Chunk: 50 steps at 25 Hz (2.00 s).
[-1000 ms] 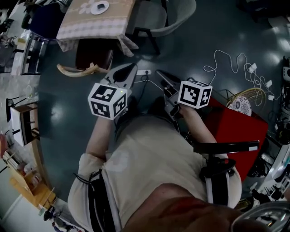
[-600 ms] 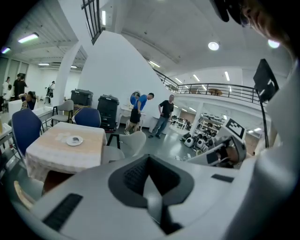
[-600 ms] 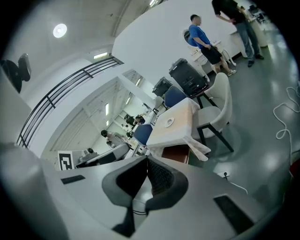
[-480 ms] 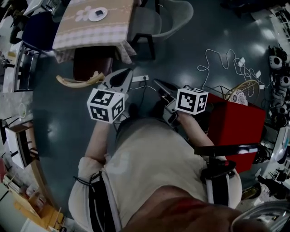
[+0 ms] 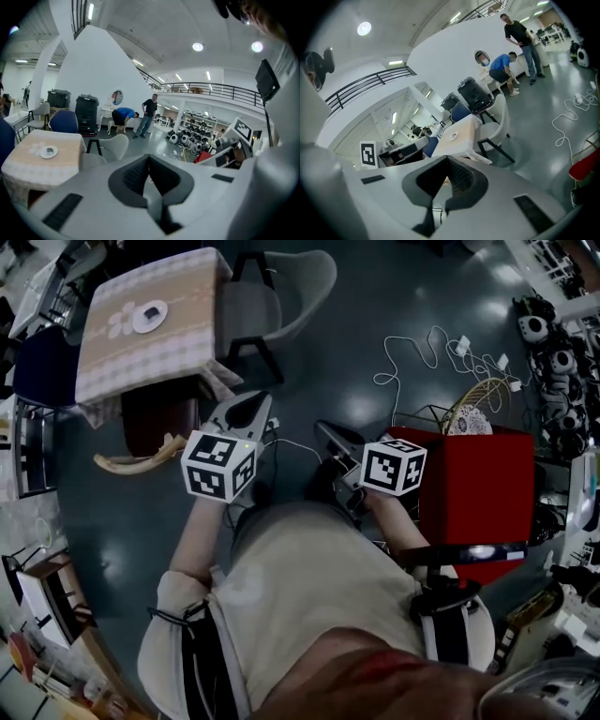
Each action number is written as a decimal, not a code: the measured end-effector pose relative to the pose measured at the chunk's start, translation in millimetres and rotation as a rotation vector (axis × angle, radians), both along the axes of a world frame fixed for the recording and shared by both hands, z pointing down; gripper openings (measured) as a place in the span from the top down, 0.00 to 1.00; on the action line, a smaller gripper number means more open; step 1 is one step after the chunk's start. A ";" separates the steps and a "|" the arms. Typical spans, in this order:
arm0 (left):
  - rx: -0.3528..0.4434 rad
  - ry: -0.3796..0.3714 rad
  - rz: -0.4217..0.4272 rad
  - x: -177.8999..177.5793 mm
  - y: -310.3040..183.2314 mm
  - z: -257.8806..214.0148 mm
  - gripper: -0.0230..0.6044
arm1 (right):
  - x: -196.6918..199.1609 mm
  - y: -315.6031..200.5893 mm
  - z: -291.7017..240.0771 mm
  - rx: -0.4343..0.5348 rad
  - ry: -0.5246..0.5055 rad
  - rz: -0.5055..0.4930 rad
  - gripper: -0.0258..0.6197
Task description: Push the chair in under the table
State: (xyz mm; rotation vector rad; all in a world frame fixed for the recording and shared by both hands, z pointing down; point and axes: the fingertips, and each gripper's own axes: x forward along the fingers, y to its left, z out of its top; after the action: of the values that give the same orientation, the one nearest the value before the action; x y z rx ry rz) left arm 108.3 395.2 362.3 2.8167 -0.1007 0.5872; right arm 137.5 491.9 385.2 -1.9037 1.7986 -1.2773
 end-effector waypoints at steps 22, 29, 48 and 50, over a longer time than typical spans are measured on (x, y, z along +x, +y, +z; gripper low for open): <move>0.116 -0.137 0.054 235.4 141.3 -3.3 0.95 | 232.5 134.1 -24.6 0.120 0.057 -0.006 0.94; 0.148 -0.189 0.066 249.4 133.3 4.3 0.95 | 252.1 140.9 -20.3 0.156 0.010 0.051 0.94; 0.063 -0.135 0.025 357.0 -35.8 31.4 0.95 | 353.6 12.6 1.8 -0.003 0.055 0.068 0.94; 0.045 -0.134 0.019 366.1 -57.8 34.4 0.95 | 369.8 -10.5 4.4 -0.034 0.067 0.069 0.94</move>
State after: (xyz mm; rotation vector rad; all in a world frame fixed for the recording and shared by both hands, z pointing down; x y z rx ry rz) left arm 474.4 337.4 396.6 2.8215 -0.1140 0.7877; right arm 507.3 481.5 389.6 -2.0311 1.7367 -1.2427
